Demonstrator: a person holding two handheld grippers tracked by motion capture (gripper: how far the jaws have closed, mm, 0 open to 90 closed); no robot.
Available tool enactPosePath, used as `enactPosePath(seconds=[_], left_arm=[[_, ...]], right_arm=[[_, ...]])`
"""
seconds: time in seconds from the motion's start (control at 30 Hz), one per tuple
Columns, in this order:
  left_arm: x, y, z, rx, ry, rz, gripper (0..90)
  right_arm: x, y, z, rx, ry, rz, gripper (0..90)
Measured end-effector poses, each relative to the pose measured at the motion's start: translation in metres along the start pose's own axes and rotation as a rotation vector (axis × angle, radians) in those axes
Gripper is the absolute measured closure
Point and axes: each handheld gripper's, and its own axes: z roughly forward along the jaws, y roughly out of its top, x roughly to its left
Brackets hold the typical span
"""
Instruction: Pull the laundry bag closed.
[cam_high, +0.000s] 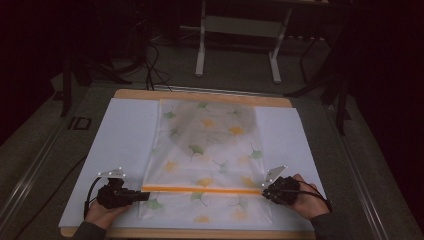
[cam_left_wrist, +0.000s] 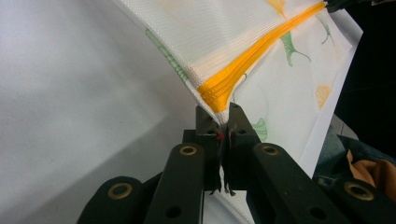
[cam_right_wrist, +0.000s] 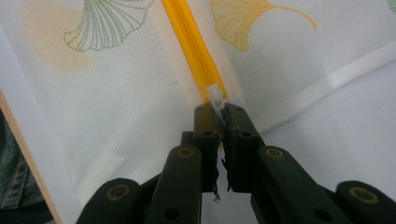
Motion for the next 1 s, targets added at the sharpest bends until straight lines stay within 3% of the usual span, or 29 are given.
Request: enactPosePath(seconds=[0.23,0.5,0.7,1.0], left_arm=[[-0.002,-0.001,-0.003,0.001,0.028,0.026,78.3],[-0.007,-0.001,-0.010,-0.047,0.079,0.043,66.6],[-0.007,-0.002,-0.018,-0.088,0.108,0.059,63.9],[-0.008,-0.002,-0.027,-0.143,0.199,0.080,64.2]], right_arm=[[0.000,-0.004,0.001,-0.043,0.001,0.039,80.8],[-0.001,-0.010,0.001,-0.121,0.000,0.097,71.5],[-0.005,-0.014,-0.007,-0.199,-0.020,0.160,66.0],[-0.012,-0.026,-0.015,-0.282,-0.077,0.268,65.4]])
